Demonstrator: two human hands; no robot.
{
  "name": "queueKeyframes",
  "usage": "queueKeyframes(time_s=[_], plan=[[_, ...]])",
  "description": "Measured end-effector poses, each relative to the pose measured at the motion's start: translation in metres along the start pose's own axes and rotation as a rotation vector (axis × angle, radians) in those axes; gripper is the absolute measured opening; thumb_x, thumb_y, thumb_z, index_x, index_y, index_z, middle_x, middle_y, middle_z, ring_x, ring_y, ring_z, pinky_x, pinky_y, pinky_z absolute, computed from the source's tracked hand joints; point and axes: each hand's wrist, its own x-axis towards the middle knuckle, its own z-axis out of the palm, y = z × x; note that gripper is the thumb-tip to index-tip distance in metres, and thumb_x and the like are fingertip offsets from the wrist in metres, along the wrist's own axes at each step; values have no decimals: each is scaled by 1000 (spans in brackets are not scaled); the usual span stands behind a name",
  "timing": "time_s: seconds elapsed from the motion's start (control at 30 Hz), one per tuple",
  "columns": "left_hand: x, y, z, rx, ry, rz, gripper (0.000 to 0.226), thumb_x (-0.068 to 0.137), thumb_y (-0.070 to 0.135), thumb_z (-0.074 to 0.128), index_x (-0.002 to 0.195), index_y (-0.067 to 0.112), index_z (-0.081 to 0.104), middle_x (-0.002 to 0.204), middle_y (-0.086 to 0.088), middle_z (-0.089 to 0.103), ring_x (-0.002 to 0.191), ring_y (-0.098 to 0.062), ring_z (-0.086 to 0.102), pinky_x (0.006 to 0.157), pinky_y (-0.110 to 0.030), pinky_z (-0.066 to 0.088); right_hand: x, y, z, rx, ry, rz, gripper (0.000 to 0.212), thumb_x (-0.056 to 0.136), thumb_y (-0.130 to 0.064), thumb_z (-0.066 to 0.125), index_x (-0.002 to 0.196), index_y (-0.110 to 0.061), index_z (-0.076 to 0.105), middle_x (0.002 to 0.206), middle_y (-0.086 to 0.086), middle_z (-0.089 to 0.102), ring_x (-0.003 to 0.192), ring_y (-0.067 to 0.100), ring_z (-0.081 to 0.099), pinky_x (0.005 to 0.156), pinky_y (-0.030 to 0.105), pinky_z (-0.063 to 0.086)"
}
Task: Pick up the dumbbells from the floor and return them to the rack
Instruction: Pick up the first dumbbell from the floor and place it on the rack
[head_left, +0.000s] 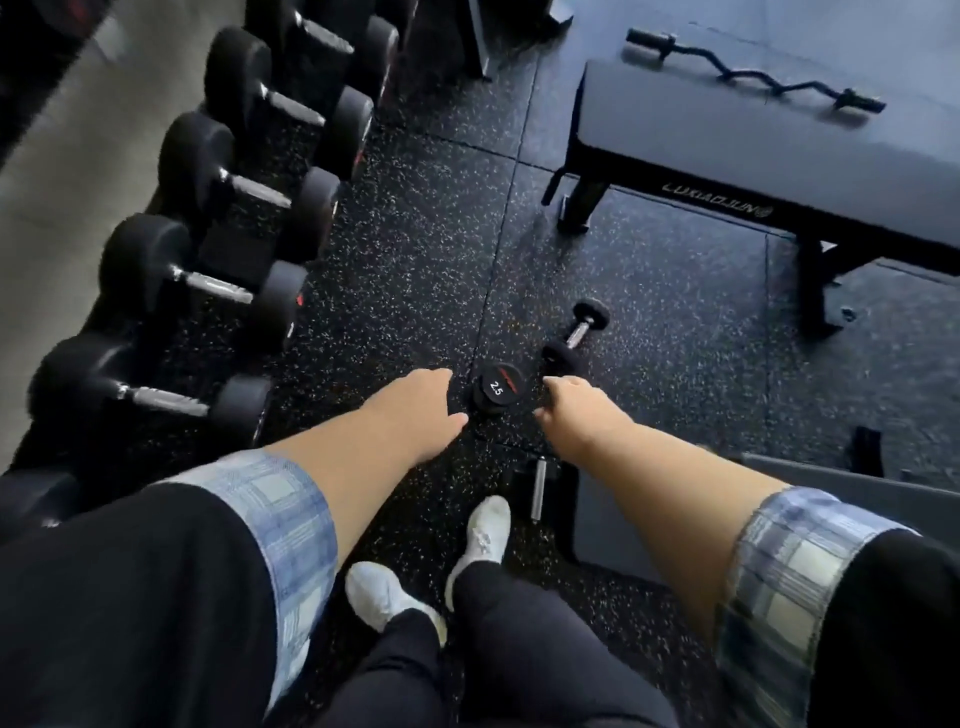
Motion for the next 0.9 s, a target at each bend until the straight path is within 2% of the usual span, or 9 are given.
queueKeyframes(time_s=[0.07, 0.17, 0.3, 0.47, 0.53, 0.67, 0.73, 0.8, 0.9], plan=[[32, -5, 33, -27, -19, 15, 69, 84, 54, 50, 146, 26, 33, 146, -2, 45, 127, -26, 50, 98, -44, 44, 27, 5, 21, 26, -11, 26, 44, 90, -35, 58, 131, -19, 53, 132, 13, 57, 119, 36, 54, 97, 41, 44], [89, -15, 88, -82, -81, 20, 67, 87, 49, 49, 147, 27, 30, 147, -1, 43, 128, -27, 49, 99, -44, 44, 81, 19, 62, 78, -19, 90, 57, 93, -37, 56, 145, -17, 41, 146, 11, 46, 130, 34, 46, 105, 41, 36], [180, -28, 159, -156, -106, -23, 60, 91, 42, 47, 146, 26, 30, 146, -4, 43, 126, -28, 49, 97, -44, 44, 170, 43, 122, 159, -6, 121, 53, 97, -36, 50, 147, -21, 38, 149, 10, 40, 131, 35, 43, 107, 42, 34], [293, -45, 233, -300, -77, -94, 53, 93, 35, 48, 143, 26, 33, 142, -5, 48, 119, -28, 55, 87, -37, 45, 278, 82, 197, 372, 64, 285, 55, 95, -33, 52, 147, -25, 36, 144, 9, 48, 113, 31, 57, 85, 32, 41], [336, -54, 259, -329, -60, -152, 58, 94, 36, 48, 147, 27, 29, 145, -5, 47, 124, -28, 52, 94, -38, 43, 317, 100, 227, 471, 57, 377, 64, 94, -36, 55, 151, -24, 29, 144, 10, 49, 111, 31, 59, 87, 31, 44], [402, -59, 305, -516, -149, -242, 68, 94, 36, 51, 152, 22, 20, 152, -6, 40, 134, -28, 43, 110, -39, 35, 375, 126, 280, 752, 61, 575, 80, 90, -40, 63, 153, -14, 21, 145, 12, 47, 126, 33, 48, 100, 33, 39], [421, -52, 325, -641, -199, -248, 70, 93, 35, 54, 153, 19, 22, 151, -5, 42, 134, -26, 43, 112, -37, 33, 391, 132, 302, 852, 29, 632, 82, 85, -46, 65, 150, -17, 26, 143, 10, 49, 124, 34, 50, 102, 43, 43], [431, -46, 344, -714, -170, -250, 62, 90, 36, 54, 147, 19, 35, 140, -4, 53, 124, -26, 52, 104, -34, 40, 400, 135, 320, 980, 25, 628, 67, 82, -45, 68, 139, -21, 41, 130, 8, 59, 111, 32, 60, 92, 51, 52], [438, -41, 361, -913, -112, -266, 45, 85, 29, 56, 129, 20, 53, 121, -9, 65, 107, -31, 63, 93, -39, 51, 403, 141, 333, 1132, 113, 605, 48, 85, -30, 72, 124, -21, 47, 111, 4, 60, 93, 25, 64, 65, 44, 61]])
